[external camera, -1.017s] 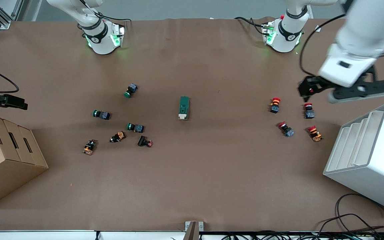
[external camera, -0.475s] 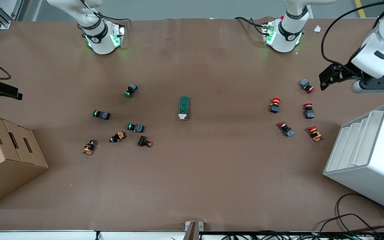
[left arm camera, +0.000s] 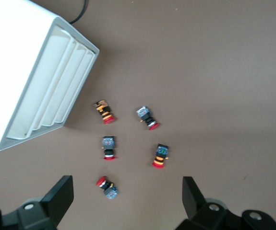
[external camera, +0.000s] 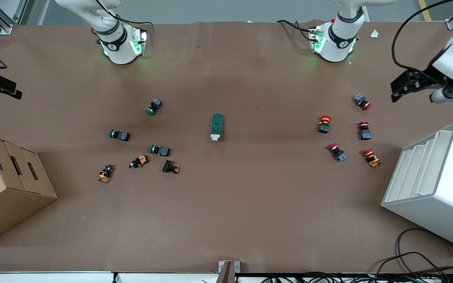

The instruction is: Close load switch with both arms

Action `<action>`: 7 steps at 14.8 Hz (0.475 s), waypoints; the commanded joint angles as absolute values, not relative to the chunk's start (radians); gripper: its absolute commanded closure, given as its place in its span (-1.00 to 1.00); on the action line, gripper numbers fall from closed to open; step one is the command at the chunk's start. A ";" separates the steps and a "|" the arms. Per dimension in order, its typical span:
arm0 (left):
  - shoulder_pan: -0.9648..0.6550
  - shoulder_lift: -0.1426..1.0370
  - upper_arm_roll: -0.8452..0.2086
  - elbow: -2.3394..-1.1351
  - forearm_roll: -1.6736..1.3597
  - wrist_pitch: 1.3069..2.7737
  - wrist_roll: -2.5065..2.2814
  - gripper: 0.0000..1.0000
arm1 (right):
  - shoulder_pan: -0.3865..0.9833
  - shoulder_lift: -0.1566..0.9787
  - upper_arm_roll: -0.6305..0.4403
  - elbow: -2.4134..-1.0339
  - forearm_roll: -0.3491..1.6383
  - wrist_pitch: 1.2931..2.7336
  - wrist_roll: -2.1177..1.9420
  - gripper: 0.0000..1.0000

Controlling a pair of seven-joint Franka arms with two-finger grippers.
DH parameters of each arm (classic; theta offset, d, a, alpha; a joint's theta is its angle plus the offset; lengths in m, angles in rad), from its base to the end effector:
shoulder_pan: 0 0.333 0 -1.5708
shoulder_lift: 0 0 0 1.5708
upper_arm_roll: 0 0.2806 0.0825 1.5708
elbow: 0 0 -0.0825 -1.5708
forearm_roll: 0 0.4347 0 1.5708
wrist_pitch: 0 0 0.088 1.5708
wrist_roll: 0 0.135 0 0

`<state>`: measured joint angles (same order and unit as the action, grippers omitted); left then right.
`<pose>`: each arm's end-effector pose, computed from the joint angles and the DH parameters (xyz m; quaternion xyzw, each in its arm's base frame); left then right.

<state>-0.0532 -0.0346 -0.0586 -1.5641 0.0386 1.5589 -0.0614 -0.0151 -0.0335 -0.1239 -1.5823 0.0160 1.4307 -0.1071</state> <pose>0.5924 -0.0617 0.5844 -0.9994 0.0247 -0.0164 0.0190 0.5720 -0.0786 0.5637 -0.9981 0.0151 0.0575 0.0172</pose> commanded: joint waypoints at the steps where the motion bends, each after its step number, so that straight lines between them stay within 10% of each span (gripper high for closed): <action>1: -0.054 -0.066 -0.049 -1.602 0.020 1.569 -0.038 -1.00 | -0.025 -0.121 -0.114 -1.666 0.009 1.450 -0.118 -1.00; 7: -0.048 -0.095 -0.075 -1.603 0.020 1.552 -0.080 -1.00 | -0.025 -0.140 -0.114 -1.681 -0.012 1.448 -0.118 -1.00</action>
<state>-0.0554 -0.0503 -0.0666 -1.5749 0.0373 1.5578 -0.0672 -0.0151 -0.1098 -0.1245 -1.6371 0.0024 1.4307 -0.1072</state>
